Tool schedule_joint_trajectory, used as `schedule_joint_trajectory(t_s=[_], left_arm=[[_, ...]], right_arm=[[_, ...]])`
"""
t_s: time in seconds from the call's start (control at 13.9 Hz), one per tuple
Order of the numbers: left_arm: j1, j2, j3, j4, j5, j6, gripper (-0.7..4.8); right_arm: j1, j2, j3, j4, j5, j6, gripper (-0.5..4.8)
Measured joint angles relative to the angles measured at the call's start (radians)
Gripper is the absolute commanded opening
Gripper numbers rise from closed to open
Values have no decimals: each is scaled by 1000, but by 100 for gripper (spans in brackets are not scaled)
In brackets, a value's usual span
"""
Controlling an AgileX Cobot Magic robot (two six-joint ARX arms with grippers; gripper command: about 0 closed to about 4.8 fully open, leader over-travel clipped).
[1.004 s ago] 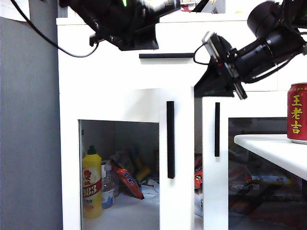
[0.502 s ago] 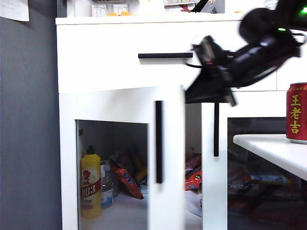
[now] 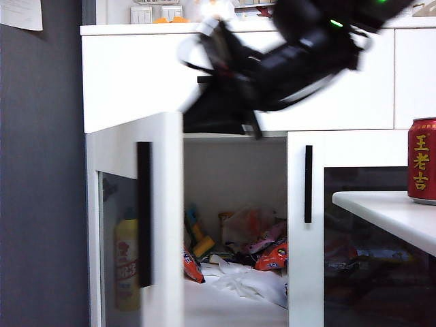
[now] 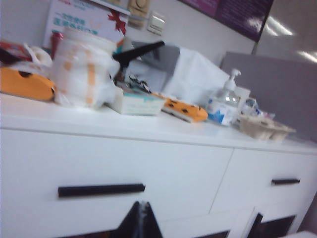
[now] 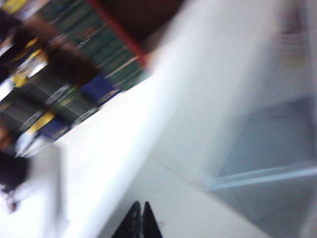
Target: Open the left door of the white cabinet, pick up a can of beverage from the table on the right, place it inside the cabinet, and finally close the cabinet door.
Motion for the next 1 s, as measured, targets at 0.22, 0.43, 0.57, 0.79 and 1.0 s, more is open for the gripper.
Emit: schedule_joint_trajectory(t_s=[0.22,0.43,0.57,0.79,1.0], left_arm=[[0,5,0,-34,0,0,-5],[0,5,0,-88,1,-4,-5],[0,-58,0,-237,34,-16,-5],[0,-240,0,-578,139,-15,-4],[0,-491,0,-778,153,-14,85]], right_arm=[[90,1,0,5,64,9,-5],[219,13,0,13,134,11,-5],[227,13,0,44,146,12,-5],[225,17,0,95,165,18,-5],[244,108,0,292,185,156,-5]])
